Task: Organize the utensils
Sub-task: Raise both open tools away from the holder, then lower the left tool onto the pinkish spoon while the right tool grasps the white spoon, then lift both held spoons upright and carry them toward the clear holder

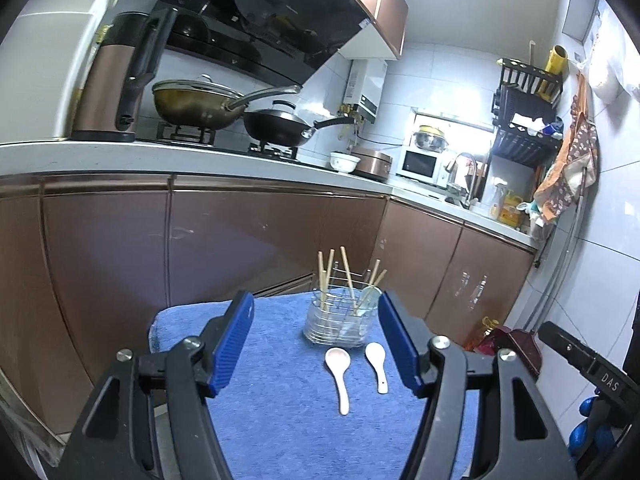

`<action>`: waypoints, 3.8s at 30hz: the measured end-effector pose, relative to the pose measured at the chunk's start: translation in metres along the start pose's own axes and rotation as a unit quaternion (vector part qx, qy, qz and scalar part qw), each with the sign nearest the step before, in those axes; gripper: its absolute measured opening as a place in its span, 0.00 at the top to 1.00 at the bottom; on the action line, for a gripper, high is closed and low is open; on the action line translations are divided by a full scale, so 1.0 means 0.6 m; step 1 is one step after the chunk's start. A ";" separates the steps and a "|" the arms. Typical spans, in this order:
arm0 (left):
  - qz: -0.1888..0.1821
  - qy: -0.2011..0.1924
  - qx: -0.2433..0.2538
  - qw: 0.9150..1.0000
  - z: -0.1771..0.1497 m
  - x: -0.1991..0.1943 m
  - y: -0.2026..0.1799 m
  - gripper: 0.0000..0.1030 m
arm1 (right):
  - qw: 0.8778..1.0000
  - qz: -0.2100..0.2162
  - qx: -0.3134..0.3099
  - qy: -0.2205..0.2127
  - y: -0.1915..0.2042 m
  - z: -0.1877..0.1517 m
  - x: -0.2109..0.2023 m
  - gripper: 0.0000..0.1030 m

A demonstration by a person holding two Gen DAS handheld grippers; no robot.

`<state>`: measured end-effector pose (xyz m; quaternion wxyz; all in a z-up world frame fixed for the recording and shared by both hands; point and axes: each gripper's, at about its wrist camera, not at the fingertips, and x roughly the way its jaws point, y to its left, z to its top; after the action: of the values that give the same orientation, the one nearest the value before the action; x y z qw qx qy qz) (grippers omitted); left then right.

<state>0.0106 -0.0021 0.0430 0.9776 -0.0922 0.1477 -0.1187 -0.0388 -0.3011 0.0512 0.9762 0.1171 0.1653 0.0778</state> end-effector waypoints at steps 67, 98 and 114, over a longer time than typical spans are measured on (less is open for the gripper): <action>-0.177 0.388 -0.078 0.901 -0.231 0.688 0.013 0.66 | 0.931 0.104 0.092 0.339 -0.294 -0.130 0.649 0.70; -0.118 0.323 0.015 0.939 -0.189 0.546 -0.055 0.92 | 0.948 0.077 0.027 0.308 -0.222 -0.125 0.571 0.95; -0.117 0.260 0.022 0.958 -0.120 0.373 -0.026 0.92 | 0.964 0.075 -0.008 0.254 -0.162 -0.098 0.382 0.95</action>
<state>0.1928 -0.0852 -0.0808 0.8866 -0.0532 0.3819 -0.2556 0.1660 -0.3390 -0.0971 0.8944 0.0979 0.3980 0.1793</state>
